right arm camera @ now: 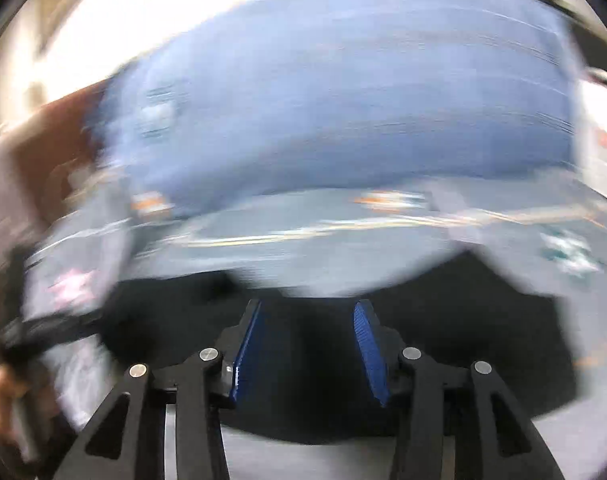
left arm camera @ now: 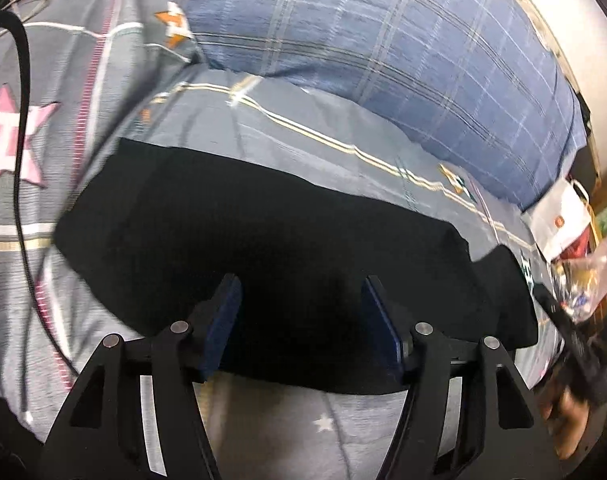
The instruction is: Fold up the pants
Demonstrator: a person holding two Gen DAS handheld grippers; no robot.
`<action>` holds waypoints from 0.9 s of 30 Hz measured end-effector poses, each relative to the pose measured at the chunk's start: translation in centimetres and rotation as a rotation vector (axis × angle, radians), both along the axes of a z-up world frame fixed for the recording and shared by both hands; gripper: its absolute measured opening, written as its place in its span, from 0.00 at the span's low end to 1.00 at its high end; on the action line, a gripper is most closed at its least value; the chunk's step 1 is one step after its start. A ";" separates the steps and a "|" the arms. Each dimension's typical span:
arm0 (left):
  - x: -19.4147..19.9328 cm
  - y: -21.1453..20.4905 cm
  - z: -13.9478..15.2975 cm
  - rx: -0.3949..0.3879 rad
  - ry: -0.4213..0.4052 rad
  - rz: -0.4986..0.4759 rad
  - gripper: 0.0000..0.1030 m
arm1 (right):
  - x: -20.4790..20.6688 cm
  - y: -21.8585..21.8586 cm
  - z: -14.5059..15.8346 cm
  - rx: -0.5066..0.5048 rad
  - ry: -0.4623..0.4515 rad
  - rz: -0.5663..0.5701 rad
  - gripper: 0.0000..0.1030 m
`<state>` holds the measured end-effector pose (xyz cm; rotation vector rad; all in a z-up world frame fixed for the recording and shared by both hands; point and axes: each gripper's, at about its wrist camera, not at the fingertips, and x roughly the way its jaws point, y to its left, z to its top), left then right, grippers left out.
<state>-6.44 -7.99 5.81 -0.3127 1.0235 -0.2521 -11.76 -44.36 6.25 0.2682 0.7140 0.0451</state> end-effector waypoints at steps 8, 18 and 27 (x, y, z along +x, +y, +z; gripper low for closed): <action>1.8 -3.7 -1.3 0.048 0.020 -0.056 0.61 | 6.4 -6.0 -2.6 -0.107 0.148 -0.055 0.45; 3.2 -5.6 -1.5 0.085 0.001 -0.076 0.64 | 5.3 -7.2 -0.3 0.012 0.057 -0.012 0.06; 3.5 -7.3 -1.8 0.114 -0.048 -0.088 0.64 | 0.3 -11.2 -2.8 -0.046 0.185 -0.246 0.06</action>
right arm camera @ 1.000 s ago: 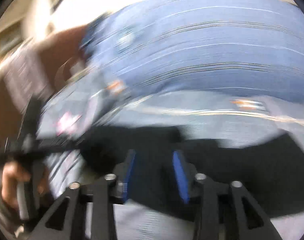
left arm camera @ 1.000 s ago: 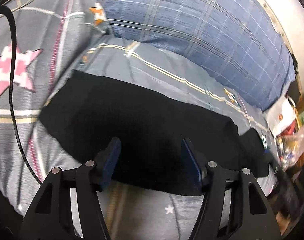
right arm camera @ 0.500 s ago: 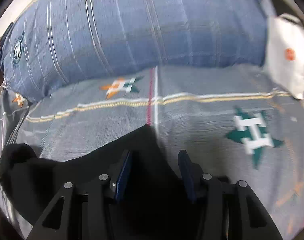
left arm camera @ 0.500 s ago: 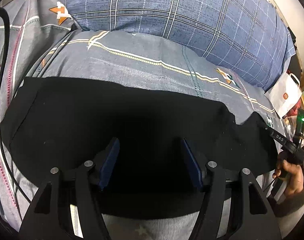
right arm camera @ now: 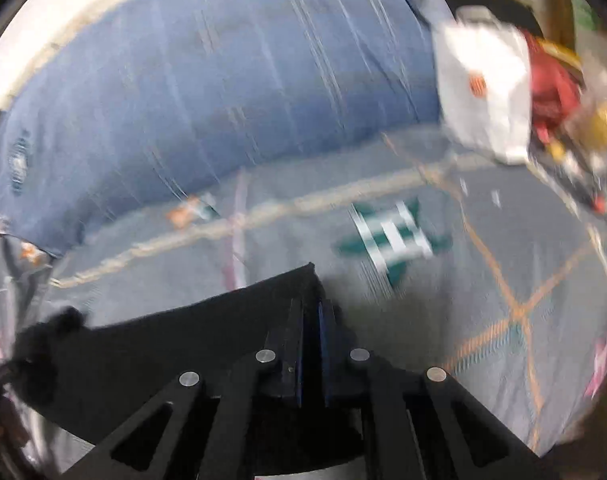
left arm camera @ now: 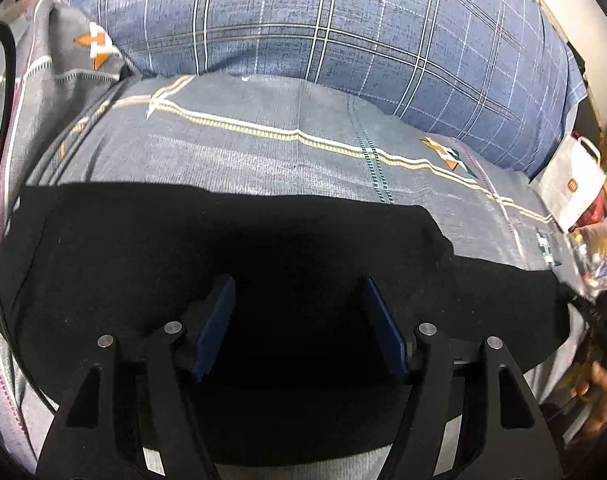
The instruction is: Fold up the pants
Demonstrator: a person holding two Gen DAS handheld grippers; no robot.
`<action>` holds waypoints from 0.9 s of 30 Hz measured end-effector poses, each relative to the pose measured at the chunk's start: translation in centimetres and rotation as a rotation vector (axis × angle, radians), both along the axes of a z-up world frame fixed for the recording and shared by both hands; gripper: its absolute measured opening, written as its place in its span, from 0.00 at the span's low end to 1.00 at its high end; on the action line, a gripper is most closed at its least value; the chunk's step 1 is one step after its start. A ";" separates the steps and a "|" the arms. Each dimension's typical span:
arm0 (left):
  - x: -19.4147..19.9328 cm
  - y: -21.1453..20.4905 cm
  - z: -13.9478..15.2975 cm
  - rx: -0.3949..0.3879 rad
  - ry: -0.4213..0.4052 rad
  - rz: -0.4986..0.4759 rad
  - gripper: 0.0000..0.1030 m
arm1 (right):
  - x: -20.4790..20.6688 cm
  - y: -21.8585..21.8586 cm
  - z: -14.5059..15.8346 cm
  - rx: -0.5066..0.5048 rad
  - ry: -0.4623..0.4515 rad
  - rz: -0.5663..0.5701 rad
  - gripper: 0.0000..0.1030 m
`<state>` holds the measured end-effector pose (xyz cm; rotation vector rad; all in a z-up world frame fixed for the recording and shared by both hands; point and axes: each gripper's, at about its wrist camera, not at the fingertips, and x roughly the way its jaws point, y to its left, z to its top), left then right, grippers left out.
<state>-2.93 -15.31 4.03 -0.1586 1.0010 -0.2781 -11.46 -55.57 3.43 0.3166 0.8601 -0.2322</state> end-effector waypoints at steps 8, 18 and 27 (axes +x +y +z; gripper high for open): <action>-0.1 0.9 0.6 -0.016 0.009 -0.006 0.64 | -1.8 2.8 3.1 -0.078 -0.040 0.001 0.27; -1.8 3.9 2.1 0.012 -0.035 0.040 0.64 | 1.2 15.6 4.6 0.122 -0.173 0.455 0.35; -2.3 11.2 1.2 0.063 -0.030 0.208 0.64 | 7.9 23.0 1.7 0.122 -0.086 0.585 0.35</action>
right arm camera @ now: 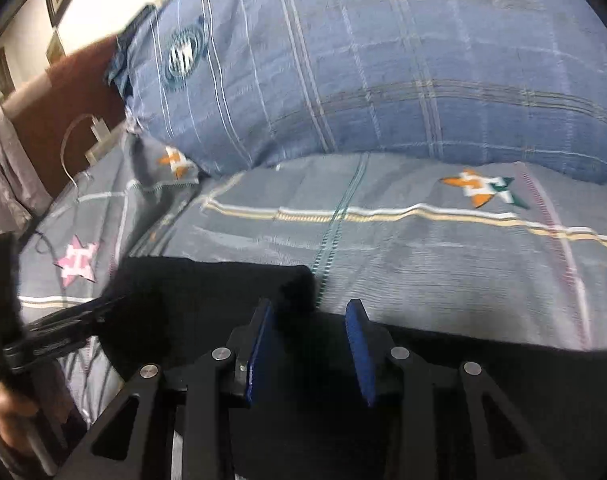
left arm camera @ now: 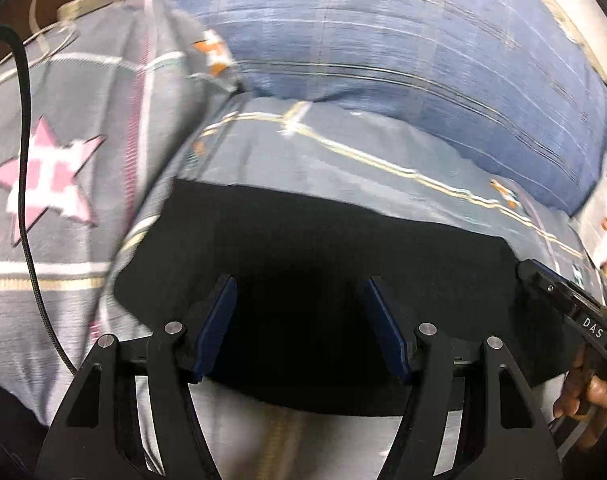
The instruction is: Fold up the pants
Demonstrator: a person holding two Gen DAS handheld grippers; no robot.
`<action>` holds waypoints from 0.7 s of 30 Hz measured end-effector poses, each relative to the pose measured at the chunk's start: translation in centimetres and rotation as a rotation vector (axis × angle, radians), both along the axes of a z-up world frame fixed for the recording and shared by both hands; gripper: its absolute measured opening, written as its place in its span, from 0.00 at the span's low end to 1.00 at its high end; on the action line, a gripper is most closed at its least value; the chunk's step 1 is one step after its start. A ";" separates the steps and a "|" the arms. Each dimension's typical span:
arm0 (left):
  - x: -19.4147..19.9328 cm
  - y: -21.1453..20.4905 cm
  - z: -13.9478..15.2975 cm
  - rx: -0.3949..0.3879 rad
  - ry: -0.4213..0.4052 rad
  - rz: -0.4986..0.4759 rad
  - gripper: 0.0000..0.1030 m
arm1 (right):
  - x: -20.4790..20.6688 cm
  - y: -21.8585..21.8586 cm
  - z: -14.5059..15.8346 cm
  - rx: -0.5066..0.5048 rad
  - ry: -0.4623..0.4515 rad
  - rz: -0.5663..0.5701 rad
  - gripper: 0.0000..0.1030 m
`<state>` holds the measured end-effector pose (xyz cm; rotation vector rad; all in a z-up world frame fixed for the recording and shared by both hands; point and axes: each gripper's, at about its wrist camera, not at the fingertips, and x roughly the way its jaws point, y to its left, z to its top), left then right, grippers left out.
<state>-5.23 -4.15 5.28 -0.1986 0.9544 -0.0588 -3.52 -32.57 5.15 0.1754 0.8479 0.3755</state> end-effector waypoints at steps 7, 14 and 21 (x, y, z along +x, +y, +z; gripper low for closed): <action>0.4 0.8 -1.1 0.016 -0.003 0.019 0.64 | 1.0 1.7 -1.7 -0.136 -0.023 -0.014 0.38; 0.3 0.0 -1.0 0.053 -0.016 0.007 0.64 | 0.9 1.3 -1.1 -0.148 -0.046 -0.024 0.41; -0.6 -1.7 0.4 0.013 -0.040 -0.041 0.64 | -3.8 -0.7 1.3 -0.125 -0.099 -0.056 0.41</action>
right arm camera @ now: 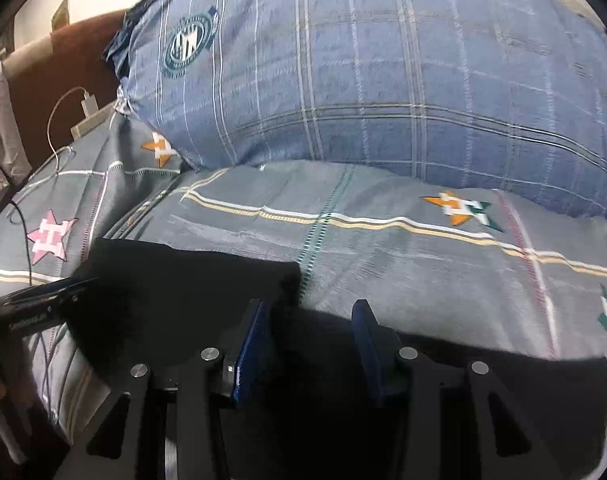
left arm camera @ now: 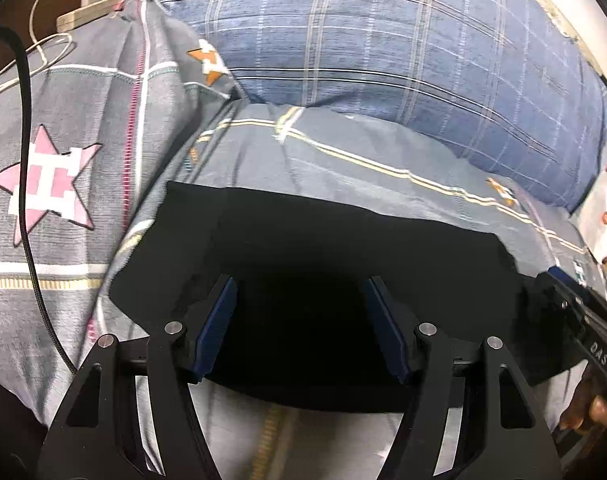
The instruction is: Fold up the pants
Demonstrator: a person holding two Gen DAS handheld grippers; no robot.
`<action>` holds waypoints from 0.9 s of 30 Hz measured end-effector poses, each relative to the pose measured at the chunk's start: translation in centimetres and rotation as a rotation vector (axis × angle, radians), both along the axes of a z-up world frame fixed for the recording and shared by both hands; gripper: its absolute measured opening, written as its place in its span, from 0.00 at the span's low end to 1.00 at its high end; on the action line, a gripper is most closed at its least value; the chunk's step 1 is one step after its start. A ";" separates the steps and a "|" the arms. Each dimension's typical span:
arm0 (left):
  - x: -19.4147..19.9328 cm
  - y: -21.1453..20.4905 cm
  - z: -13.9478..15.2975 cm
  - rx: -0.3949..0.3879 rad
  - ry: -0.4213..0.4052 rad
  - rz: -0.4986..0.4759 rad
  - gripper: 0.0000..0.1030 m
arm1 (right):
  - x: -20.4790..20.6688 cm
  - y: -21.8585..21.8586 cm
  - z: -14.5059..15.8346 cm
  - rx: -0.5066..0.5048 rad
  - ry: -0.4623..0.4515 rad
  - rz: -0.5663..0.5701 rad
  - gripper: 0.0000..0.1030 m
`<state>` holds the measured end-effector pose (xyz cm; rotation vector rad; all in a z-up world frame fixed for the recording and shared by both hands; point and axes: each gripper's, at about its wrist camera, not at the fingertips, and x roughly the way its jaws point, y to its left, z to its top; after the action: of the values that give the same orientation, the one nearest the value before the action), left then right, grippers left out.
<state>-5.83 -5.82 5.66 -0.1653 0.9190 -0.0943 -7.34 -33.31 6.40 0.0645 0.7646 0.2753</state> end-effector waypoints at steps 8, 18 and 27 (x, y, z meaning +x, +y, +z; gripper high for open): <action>-0.5 -2.9 -1.6 0.017 0.012 -0.057 0.64 | -2.1 -1.3 -2.5 -0.002 0.048 -0.021 0.41; -0.7 -10.2 0.5 -0.021 -0.029 -0.305 0.64 | -5.4 -9.3 -1.9 0.119 0.066 -0.242 0.42; 1.2 -23.8 1.1 -0.034 0.056 -0.682 0.64 | -12.4 -19.3 -3.4 0.329 0.194 -0.521 0.46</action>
<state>-4.59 -29.60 6.75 0.1212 0.9982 -0.7398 -19.77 -52.56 3.03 0.5992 0.8606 -0.1068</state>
